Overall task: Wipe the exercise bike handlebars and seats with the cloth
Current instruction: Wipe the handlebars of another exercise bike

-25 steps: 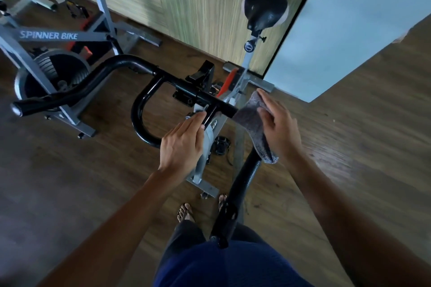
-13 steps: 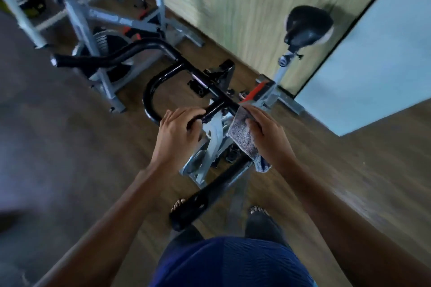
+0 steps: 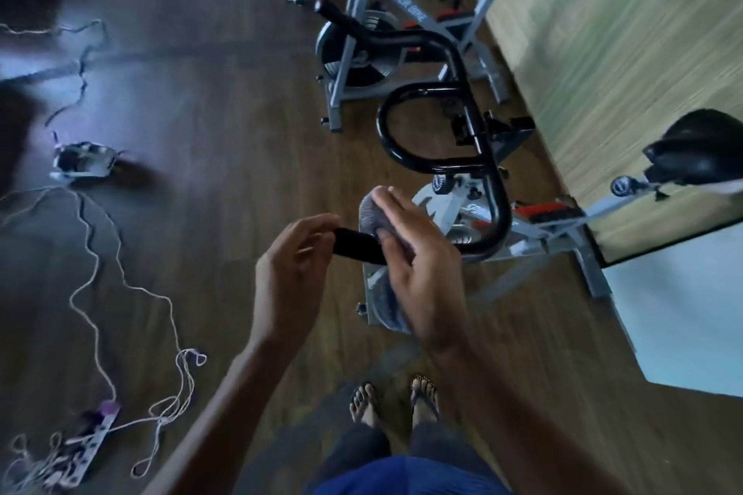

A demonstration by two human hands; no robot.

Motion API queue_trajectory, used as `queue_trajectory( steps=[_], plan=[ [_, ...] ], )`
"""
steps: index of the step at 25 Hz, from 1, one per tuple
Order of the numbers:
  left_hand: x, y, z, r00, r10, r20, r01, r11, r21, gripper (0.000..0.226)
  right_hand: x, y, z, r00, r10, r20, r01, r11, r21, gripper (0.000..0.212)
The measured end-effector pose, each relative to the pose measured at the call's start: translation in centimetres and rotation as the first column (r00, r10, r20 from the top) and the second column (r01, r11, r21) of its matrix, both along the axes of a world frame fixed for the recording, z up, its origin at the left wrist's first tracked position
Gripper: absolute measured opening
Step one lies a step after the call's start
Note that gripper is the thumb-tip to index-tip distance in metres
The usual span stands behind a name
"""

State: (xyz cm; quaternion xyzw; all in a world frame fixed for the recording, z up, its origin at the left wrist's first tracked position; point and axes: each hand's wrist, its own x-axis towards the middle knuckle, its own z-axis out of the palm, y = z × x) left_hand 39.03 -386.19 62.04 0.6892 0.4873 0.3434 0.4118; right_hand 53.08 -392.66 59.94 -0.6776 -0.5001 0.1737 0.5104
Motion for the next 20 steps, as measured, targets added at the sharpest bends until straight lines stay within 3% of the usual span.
queue_trajectory(
  steps=[5, 10, 15, 18, 20],
  plan=[
    [-0.2, -1.2, 0.0, 0.997, 0.072, 0.003, -0.072, 0.996, 0.054, 0.022, -5.4, 0.9, -0.8, 0.997, -0.043, 0.071, 0.041, 0.999, 0.025, 0.043],
    [0.0, -1.9, -0.1, 0.996, 0.091, 0.013, -0.092, 0.995, 0.039, 0.027, -4.9, 0.4, -3.2, 0.991, -0.096, 0.096, 0.095, 0.995, 0.013, 0.049],
    [-0.1, -2.5, -0.4, 0.999, 0.044, -0.005, -0.044, 0.993, 0.111, 0.029, -6.0, 0.6, -3.0, 0.986, -0.165, 0.021, 0.164, 0.986, 0.038, 0.046],
    [-0.1, -2.9, -0.9, 0.999, 0.044, -0.013, -0.042, 0.991, 0.128, 0.033, -5.1, -0.6, -4.6, 0.983, -0.102, 0.152, 0.088, 0.992, 0.095, 0.041],
    [-0.1, -3.1, -1.1, 0.999, 0.04, -0.024, -0.037, 0.989, 0.146, 0.034, -4.7, -0.9, -5.5, 0.969, -0.161, 0.189, 0.141, 0.984, 0.112, 0.042]
  ],
)
